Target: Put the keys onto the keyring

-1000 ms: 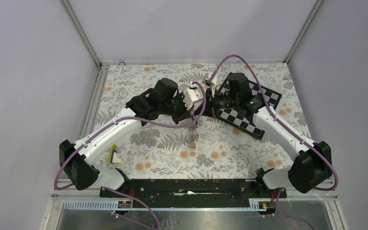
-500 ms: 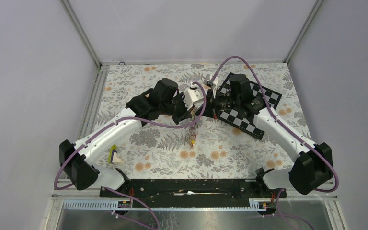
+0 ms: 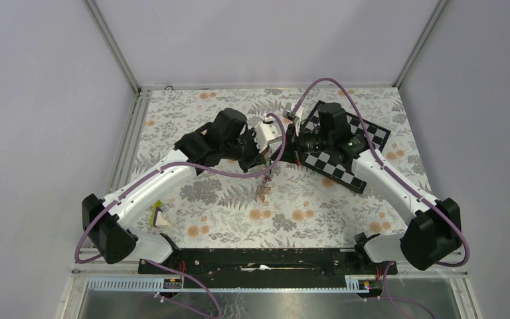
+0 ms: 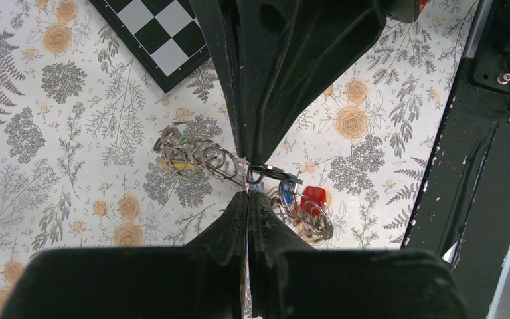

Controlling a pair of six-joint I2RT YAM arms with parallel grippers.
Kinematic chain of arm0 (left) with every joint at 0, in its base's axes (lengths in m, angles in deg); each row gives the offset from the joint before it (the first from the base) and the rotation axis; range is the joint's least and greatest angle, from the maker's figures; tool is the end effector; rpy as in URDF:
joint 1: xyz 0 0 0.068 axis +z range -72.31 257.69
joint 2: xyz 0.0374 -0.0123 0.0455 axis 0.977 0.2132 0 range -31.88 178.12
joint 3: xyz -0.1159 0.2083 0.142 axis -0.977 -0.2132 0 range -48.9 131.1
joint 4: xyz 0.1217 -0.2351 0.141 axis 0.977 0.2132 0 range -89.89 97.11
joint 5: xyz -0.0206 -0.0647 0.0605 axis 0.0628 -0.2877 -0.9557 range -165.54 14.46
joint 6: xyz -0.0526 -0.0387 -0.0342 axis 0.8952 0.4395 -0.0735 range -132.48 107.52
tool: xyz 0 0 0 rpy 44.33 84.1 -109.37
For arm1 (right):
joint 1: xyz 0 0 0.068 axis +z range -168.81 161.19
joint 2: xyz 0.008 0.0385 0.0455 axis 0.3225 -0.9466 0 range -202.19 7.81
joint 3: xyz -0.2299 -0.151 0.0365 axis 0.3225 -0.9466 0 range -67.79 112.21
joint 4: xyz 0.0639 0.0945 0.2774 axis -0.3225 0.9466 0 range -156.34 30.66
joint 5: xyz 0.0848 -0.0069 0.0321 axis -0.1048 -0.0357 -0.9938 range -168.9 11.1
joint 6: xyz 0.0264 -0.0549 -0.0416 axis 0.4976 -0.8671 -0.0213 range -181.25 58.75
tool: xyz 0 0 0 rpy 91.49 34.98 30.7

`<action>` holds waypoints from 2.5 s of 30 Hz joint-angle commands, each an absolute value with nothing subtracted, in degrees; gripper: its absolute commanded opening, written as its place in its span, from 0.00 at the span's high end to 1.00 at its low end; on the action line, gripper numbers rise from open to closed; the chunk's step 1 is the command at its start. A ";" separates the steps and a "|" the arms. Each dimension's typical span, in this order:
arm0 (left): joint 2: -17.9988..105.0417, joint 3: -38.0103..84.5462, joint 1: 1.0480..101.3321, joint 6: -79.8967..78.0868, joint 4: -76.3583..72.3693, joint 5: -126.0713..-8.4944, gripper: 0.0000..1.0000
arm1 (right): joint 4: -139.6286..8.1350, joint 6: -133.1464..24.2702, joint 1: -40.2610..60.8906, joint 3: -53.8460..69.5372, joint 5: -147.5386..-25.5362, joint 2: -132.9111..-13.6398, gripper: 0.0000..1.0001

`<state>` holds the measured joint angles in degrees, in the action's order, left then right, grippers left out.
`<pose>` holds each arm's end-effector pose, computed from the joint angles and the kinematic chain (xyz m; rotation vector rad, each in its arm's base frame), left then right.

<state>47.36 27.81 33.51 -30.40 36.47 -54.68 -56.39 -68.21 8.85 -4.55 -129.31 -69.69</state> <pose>0.2431 -0.2669 0.3423 1.3420 1.8417 -0.6536 0.2940 0.2077 0.3173 -1.1205 1.6460 1.1035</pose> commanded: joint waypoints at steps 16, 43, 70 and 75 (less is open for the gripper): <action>48.67 34.12 33.37 -27.85 34.65 -49.56 1.00 | -57.92 -66.49 8.96 -2.81 -123.25 -68.97 1.00; 45.04 32.11 38.04 -30.68 32.54 -34.79 1.00 | -57.97 -70.46 8.09 -6.41 -130.10 -66.53 0.75; 46.41 29.41 40.52 -28.26 29.07 -23.81 1.00 | -50.75 -79.53 8.51 -1.76 -137.28 -64.22 0.53; 46.64 29.20 40.81 -27.87 28.76 -23.02 1.00 | -50.73 -79.36 9.10 -1.19 -137.17 -65.03 0.57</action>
